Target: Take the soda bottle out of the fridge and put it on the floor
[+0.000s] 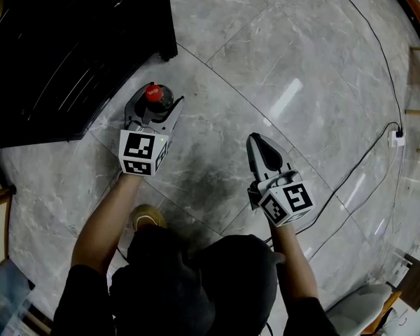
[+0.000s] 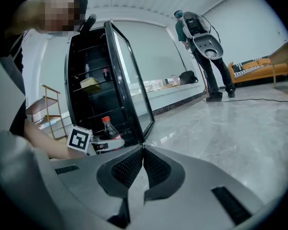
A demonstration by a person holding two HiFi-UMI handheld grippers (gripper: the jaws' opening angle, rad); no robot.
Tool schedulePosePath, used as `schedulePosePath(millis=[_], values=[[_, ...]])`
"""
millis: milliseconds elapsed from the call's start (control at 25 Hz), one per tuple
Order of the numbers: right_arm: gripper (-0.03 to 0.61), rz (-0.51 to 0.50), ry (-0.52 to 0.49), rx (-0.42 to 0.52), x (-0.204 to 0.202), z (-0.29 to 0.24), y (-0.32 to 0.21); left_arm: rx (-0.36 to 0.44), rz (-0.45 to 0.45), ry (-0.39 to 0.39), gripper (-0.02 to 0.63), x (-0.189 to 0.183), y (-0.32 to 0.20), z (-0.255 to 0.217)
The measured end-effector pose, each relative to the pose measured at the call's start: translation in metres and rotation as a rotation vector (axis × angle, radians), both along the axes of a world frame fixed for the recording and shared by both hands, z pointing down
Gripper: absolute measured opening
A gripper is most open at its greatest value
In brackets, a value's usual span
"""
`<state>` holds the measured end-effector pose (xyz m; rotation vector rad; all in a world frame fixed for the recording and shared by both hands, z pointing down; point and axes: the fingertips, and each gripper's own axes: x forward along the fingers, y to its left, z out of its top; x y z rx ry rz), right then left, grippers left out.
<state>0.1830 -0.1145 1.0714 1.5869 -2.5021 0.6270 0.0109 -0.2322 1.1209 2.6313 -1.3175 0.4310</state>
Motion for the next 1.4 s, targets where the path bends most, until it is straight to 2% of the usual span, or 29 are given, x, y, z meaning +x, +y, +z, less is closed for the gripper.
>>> schedulePosePath(millis=[240,480,640,960,1200,1400], values=[[0.025,0.019,0.007,0.005,0.007,-0.038,-0.008,-0.005,0.004,0.024,0.316,-0.001,0.003,-0.044],[0.025,-0.003,0.018,0.011,-0.002,-0.129,-0.011,-0.027,0.001,0.008,0.316,-0.007,0.02,-0.116],[0.025,-0.015,0.019,0.0,-0.013,-0.208,-0.002,-0.047,0.021,-0.013,0.316,-0.008,0.037,-0.191],[0.025,0.001,0.009,-0.015,-0.028,-0.392,0.008,-0.081,0.071,-0.03,0.316,-0.015,0.059,-0.371],[0.025,0.084,-0.033,-0.021,-0.034,-0.515,0.017,-0.113,0.102,-0.004,0.316,-0.009,0.073,-0.495],[0.025,0.112,-0.049,-0.005,-0.051,-0.587,0.035,-0.141,0.128,0.044,0.303,-0.001,0.089,-0.575]])
